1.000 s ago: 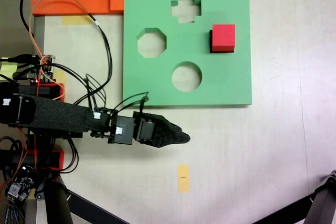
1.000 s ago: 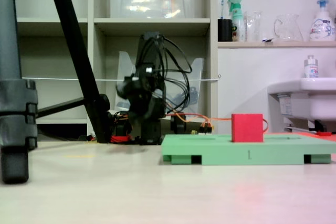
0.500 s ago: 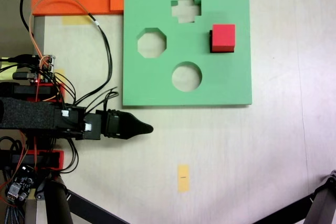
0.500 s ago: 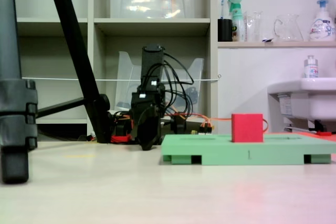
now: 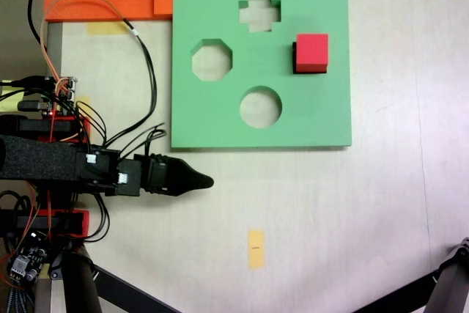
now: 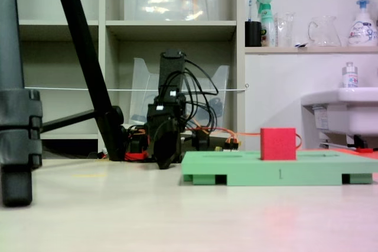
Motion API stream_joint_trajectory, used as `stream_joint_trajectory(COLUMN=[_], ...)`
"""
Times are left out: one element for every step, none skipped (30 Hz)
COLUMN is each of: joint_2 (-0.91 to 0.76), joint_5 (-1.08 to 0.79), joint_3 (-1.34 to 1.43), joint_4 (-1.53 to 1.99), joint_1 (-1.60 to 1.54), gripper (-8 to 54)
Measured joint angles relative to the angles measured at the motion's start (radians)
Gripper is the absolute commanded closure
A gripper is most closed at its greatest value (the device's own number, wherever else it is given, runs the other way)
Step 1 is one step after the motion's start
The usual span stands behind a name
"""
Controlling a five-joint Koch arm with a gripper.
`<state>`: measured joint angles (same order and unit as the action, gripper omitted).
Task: Put the square block into the corresponding hole
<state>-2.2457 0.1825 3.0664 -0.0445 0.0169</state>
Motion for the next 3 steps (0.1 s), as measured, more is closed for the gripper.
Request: stream_joint_trajectory(joint_2=[0.0, 0.0, 0.0], joint_5=[0.0, 0.0, 0.0], joint_3=[0.0, 0.0, -0.002], joint_4=[0.0, 0.0, 0.0], joint_1=[0.0, 0.0, 0.0], gripper=[11.7, 11.7, 11.7])
